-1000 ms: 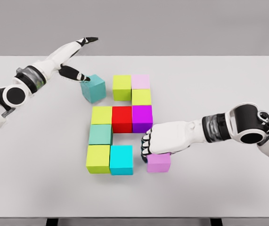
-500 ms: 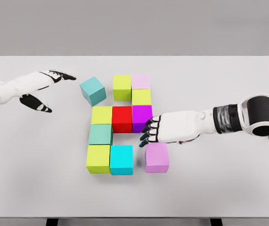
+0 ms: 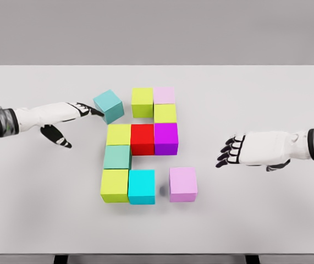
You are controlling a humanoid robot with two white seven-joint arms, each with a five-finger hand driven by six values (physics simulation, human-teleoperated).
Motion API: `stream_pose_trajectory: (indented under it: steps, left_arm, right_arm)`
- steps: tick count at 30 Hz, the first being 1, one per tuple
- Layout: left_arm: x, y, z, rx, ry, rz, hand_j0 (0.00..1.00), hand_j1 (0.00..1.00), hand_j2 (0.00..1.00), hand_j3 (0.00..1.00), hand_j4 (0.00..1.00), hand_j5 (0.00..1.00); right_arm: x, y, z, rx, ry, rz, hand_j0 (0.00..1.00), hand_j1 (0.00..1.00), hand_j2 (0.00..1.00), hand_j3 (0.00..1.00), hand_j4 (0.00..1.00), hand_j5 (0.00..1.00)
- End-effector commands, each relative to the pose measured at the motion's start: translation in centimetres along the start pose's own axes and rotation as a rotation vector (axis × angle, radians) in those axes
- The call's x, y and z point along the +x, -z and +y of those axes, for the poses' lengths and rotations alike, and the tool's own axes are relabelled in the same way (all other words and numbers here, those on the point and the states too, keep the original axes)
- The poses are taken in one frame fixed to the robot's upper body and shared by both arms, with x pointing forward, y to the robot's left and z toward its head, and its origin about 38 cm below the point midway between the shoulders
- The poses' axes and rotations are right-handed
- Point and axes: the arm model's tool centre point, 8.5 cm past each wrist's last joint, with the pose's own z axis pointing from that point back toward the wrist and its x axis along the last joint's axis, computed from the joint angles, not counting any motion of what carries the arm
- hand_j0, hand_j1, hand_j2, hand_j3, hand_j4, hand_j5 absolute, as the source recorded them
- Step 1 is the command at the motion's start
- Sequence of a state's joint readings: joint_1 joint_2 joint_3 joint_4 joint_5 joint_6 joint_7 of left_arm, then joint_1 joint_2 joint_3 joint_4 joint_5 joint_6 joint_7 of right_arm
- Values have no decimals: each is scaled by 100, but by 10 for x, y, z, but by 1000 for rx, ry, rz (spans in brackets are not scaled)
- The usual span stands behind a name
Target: Assemble the squares on the desktop into the number 2
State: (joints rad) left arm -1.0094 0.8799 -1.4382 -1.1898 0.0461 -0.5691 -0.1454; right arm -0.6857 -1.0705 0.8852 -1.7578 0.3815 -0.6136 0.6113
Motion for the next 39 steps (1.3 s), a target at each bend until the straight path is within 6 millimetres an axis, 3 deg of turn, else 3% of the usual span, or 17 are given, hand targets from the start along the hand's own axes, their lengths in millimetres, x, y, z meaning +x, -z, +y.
stream_pose_trajectory:
  steps: [1,11,16,19,23,26,31,34,39]
  left_arm:
    - [-8,6,-1,4,-12,23,100,100,100,100,100,100]
    - [-29,0,-4,-9,5,96,100,100,100,100,100,100]
    - [-22,23,-2,-3,0,88,100,100,100,100,100,100]
    - [-24,26,-2,-2,-6,118,100,100,100,100,100,100]
    - [-26,28,1,5,-9,142,100,100,100,100,100,100]
    - [-25,24,14,34,-5,139,100,100,100,100,100,100]
    - [-20,27,22,22,1,122,100,100,100,100,100,100]
    - [-19,28,23,21,6,121,100,100,100,100,100,100]
    - [-23,25,28,34,9,134,100,100,100,100,100,100]
  right_arm:
    - [0,3,4,21,-15,8,100,100,100,100,100,100]
    - [17,37,-3,-9,-24,-78,100,100,100,100,100,100]
    - [25,52,-8,-13,-38,-121,100,100,100,100,100,100]
    - [30,60,-12,-12,-47,-147,100,100,100,100,100,100]
    - [32,64,-14,-17,-53,-157,100,100,100,100,100,100]
    - [33,65,-14,-15,-54,-161,100,100,100,100,100,100]
    - [27,58,-18,-11,-64,-139,100,100,100,100,100,100]
    - [22,50,-11,8,-56,-119,100,100,100,100,100,100]
    - [30,57,-2,35,-46,-149,100,100,100,100,100,100]
